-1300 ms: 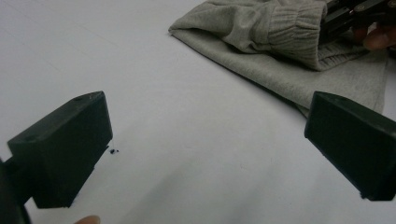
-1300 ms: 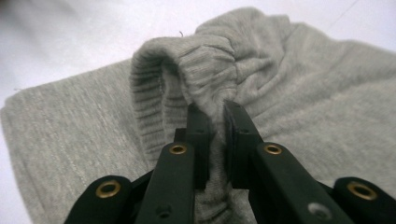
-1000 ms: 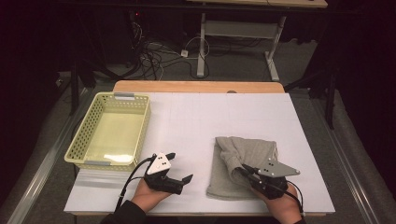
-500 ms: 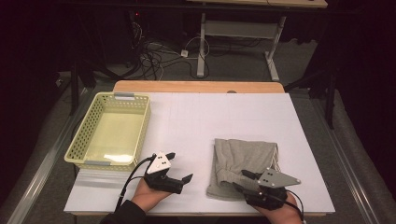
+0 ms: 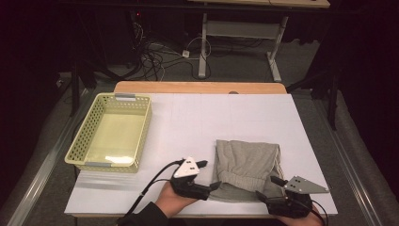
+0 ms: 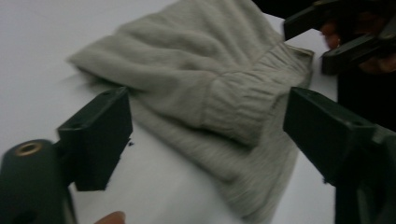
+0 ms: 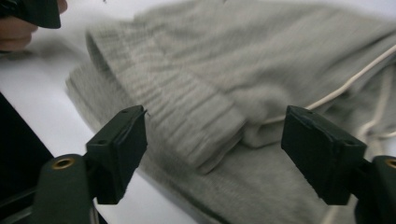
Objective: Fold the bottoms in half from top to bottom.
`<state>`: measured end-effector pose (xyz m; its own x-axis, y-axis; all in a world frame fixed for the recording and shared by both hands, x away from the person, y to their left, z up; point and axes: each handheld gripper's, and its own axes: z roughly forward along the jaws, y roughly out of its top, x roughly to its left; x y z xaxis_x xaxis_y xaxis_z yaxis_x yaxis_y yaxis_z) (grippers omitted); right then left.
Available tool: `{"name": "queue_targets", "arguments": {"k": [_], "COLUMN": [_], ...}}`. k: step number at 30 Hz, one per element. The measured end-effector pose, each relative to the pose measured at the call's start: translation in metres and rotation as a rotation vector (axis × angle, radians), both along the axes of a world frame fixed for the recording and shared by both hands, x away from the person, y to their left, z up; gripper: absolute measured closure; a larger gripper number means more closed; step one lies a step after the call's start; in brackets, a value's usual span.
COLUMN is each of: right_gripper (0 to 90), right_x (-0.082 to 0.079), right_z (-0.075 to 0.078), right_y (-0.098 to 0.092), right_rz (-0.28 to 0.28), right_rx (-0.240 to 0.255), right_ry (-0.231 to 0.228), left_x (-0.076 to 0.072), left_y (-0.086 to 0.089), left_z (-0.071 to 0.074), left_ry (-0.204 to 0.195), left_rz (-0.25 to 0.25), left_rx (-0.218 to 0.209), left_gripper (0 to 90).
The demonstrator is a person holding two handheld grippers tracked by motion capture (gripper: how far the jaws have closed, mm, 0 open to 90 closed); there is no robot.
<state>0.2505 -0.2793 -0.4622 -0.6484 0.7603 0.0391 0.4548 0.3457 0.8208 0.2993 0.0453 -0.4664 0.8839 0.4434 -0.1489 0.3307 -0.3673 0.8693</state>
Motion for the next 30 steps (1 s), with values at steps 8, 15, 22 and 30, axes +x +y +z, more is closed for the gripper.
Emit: {"name": "queue_targets", "arguments": {"k": [8, 15, 22, 30], "right_gripper": [29.4, 52.9, 70.2, 71.3], "right_x": [0.018, 0.019, 0.015, -0.004], "right_z": [-0.016, -0.019, -0.012, 0.006], "right_y": [0.012, 0.01, 0.009, 0.007], "right_rz": [0.014, 0.053, 0.074, 0.089], "right_rx": [-0.08, -0.073, -0.036, -0.003], "right_ry": [0.047, 0.065, 0.024, -0.043], "left_x": [0.003, 0.002, -0.003, -0.018], "left_y": [-0.021, -0.021, -0.02, -0.017], "left_z": [-0.012, -0.012, -0.007, 0.012], "left_ry": [0.043, 0.037, -0.002, -0.035], "left_rz": [0.018, -0.003, -0.01, -0.045], "left_rx": [0.113, 0.121, 0.102, 0.045], "left_gripper": [51.4, 69.7, 78.6, 79.2]}}
